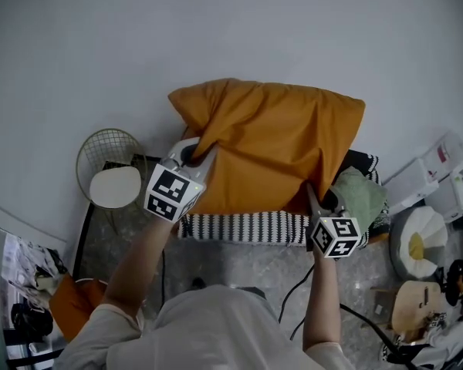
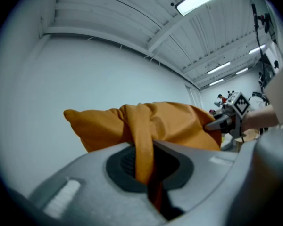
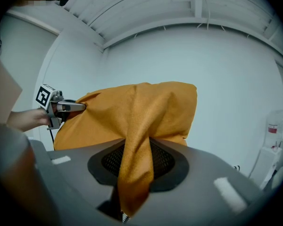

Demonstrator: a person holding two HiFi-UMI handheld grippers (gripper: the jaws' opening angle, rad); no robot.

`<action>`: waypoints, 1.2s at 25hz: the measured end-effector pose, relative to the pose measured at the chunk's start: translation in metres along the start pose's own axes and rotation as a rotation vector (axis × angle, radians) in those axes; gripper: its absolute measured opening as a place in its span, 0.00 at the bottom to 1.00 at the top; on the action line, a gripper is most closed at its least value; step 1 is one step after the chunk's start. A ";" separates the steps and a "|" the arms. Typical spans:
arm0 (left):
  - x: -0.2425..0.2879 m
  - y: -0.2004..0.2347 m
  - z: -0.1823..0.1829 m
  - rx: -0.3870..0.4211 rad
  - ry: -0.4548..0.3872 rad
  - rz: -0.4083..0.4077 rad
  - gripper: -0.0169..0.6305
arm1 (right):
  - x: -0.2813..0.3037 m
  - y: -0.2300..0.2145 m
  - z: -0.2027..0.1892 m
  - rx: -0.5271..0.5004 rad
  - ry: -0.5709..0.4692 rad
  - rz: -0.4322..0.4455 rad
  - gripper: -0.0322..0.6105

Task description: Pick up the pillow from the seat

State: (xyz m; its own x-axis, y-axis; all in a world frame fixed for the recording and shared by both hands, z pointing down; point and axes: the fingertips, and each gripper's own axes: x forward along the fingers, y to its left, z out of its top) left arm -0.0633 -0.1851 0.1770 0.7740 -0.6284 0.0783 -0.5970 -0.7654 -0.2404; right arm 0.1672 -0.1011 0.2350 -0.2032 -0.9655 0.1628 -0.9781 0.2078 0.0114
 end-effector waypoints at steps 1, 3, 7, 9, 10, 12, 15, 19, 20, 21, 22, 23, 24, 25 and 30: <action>0.001 -0.002 0.004 0.001 -0.003 0.005 0.04 | -0.002 -0.003 0.003 -0.002 -0.002 0.002 0.22; 0.004 -0.005 0.010 0.000 -0.011 0.013 0.04 | -0.005 -0.008 0.009 -0.013 -0.005 0.008 0.22; 0.008 -0.013 0.026 -0.001 -0.035 0.031 0.04 | -0.013 -0.021 0.023 -0.035 -0.023 0.016 0.22; 0.007 -0.018 0.032 0.002 -0.048 0.035 0.04 | -0.019 -0.024 0.028 -0.041 -0.034 0.014 0.22; 0.006 -0.020 0.035 0.005 -0.053 0.037 0.04 | -0.021 -0.025 0.029 -0.043 -0.039 0.013 0.22; 0.004 -0.021 0.039 0.014 -0.062 0.040 0.04 | -0.023 -0.024 0.031 -0.044 -0.051 0.013 0.22; 0.002 -0.023 0.044 0.027 -0.066 0.043 0.04 | -0.025 -0.025 0.031 -0.037 -0.065 0.013 0.22; 0.004 -0.025 0.052 0.040 -0.078 0.047 0.04 | -0.027 -0.029 0.033 -0.033 -0.075 0.014 0.22; 0.005 -0.025 0.054 0.041 -0.079 0.046 0.04 | -0.028 -0.030 0.034 -0.033 -0.077 0.014 0.22; 0.006 -0.026 0.055 0.042 -0.079 0.046 0.04 | -0.029 -0.031 0.035 -0.034 -0.079 0.013 0.22; 0.006 -0.027 0.055 0.041 -0.079 0.045 0.04 | -0.030 -0.033 0.036 -0.036 -0.080 0.012 0.22; 0.007 -0.028 0.056 0.041 -0.080 0.045 0.04 | -0.030 -0.034 0.037 -0.039 -0.082 0.011 0.22; 0.008 -0.028 0.057 0.042 -0.081 0.045 0.04 | -0.031 -0.035 0.038 -0.040 -0.083 0.011 0.22; 0.008 -0.029 0.058 0.043 -0.083 0.045 0.04 | -0.031 -0.035 0.038 -0.041 -0.084 0.011 0.22; 0.014 -0.023 0.057 0.048 -0.086 0.047 0.04 | -0.024 -0.038 0.039 -0.041 -0.090 0.011 0.22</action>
State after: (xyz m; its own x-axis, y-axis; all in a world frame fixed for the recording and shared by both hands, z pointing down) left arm -0.0269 -0.1678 0.1287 0.7617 -0.6477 -0.0169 -0.6240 -0.7264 -0.2879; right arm 0.2074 -0.0919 0.1922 -0.2187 -0.9730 0.0737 -0.9736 0.2227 0.0504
